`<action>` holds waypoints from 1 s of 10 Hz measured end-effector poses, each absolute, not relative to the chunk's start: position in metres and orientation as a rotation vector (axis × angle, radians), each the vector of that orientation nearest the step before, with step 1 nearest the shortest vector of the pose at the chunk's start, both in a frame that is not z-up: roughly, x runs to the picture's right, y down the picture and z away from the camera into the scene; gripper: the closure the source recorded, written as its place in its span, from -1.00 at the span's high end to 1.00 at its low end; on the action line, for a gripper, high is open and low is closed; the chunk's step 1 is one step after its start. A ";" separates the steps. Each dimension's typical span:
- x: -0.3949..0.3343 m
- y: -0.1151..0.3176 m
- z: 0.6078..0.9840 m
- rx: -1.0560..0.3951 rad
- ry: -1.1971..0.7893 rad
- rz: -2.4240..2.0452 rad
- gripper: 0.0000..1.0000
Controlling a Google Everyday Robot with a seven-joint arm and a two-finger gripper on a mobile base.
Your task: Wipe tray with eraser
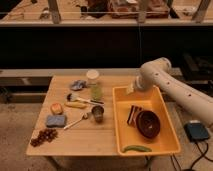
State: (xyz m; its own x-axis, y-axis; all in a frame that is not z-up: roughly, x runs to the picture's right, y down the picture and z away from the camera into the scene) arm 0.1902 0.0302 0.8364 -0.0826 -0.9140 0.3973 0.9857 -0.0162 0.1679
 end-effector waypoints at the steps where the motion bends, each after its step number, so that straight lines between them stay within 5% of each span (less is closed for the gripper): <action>1: 0.191 0.043 0.844 -0.214 -0.479 -1.612 0.30; 10: 0.201 0.132 0.879 -0.377 -0.536 -1.681 0.30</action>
State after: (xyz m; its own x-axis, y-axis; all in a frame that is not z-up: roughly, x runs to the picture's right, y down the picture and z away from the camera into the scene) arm 0.2009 0.1319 0.8789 -0.1780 -0.8300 0.5287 0.9828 -0.1231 0.1376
